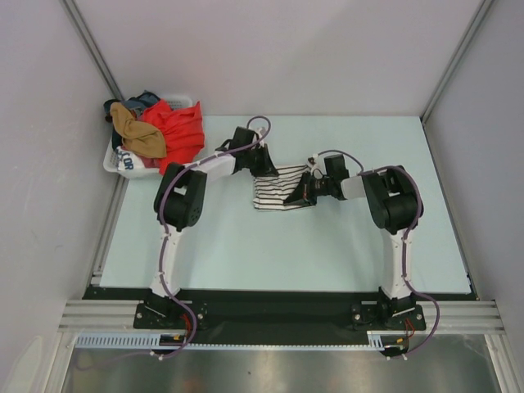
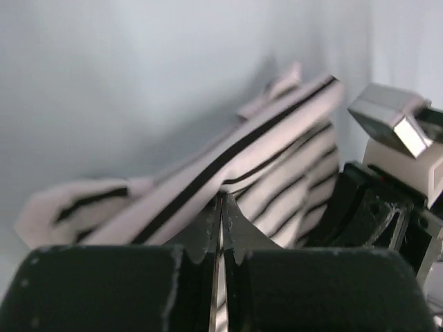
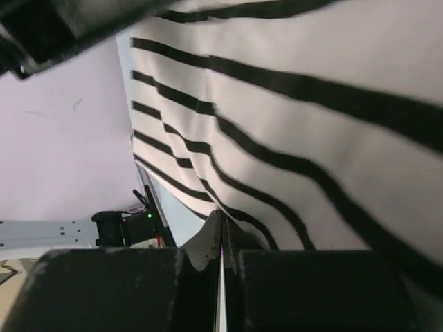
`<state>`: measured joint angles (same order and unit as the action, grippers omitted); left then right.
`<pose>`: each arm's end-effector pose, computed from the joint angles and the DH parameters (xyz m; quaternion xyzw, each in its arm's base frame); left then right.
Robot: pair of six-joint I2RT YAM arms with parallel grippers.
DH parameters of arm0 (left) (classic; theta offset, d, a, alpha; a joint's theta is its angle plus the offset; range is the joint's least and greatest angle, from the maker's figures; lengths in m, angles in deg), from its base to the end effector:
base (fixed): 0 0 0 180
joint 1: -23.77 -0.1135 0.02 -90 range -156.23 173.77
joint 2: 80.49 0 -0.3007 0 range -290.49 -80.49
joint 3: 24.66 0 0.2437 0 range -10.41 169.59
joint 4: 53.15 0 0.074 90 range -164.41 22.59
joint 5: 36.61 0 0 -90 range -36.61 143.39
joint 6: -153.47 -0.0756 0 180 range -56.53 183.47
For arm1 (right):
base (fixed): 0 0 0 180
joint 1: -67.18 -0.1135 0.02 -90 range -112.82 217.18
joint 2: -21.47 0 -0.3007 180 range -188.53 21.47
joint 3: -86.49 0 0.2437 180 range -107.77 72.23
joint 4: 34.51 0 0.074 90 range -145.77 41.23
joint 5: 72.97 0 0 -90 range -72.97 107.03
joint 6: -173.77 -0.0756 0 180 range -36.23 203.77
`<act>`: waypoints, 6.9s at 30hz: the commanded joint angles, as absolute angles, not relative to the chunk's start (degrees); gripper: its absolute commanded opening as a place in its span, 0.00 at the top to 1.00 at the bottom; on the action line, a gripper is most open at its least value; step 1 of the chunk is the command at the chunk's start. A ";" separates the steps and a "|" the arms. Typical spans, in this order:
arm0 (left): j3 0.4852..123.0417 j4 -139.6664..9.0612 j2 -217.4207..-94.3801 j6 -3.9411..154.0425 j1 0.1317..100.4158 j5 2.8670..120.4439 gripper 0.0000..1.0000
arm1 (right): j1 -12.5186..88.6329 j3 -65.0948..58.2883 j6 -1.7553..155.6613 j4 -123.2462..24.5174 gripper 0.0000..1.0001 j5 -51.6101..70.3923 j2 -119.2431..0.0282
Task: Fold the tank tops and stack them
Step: Fold the tank top, then neatly place the folded tank top to the corner, then grab the tank top from the pile
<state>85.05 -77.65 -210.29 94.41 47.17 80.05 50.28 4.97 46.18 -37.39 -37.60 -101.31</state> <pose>0.4841 -0.2465 0.1614 0.0298 0.9016 -0.3607 0.2370 0.4131 0.1899 0.1236 -0.0289 0.8371 0.5342 0.1143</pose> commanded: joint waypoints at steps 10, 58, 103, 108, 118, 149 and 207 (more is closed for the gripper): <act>92.61 -78.31 -206.10 90.54 43.20 76.16 0.57 | 52.95 7.37 46.68 -39.45 1.00 -37.64 -98.24; 36.53 -70.91 -165.33 92.57 50.14 62.37 0.43 | 59.19 -5.12 55.44 -57.97 0.43 -17.99 -91.66; 27.04 -80.41 -137.71 93.44 50.49 51.81 0.33 | 94.34 32.14 42.46 -50.36 0.71 3.24 -65.63; 26.25 -81.38 -135.43 93.70 50.41 50.76 0.33 | 98.46 34.18 42.10 -55.69 0.38 9.81 -57.29; 25.37 -82.44 -128.93 93.27 50.41 46.81 0.30 | 99.89 31.98 46.76 -63.81 0.06 9.15 -36.81; 30.88 -88.76 -127.76 99.50 42.43 24.65 0.00 | 32.99 33.38 58.72 -35.77 0.00 28.45 -58.50; 83.97 -92.88 -181.91 102.15 16.22 35.98 0.48 | 33.17 31.98 60.74 -36.55 0.04 27.05 -60.71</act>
<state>78.39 -92.40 -179.23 105.78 17.73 33.06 32.88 33.62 60.09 -37.39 26.24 -60.87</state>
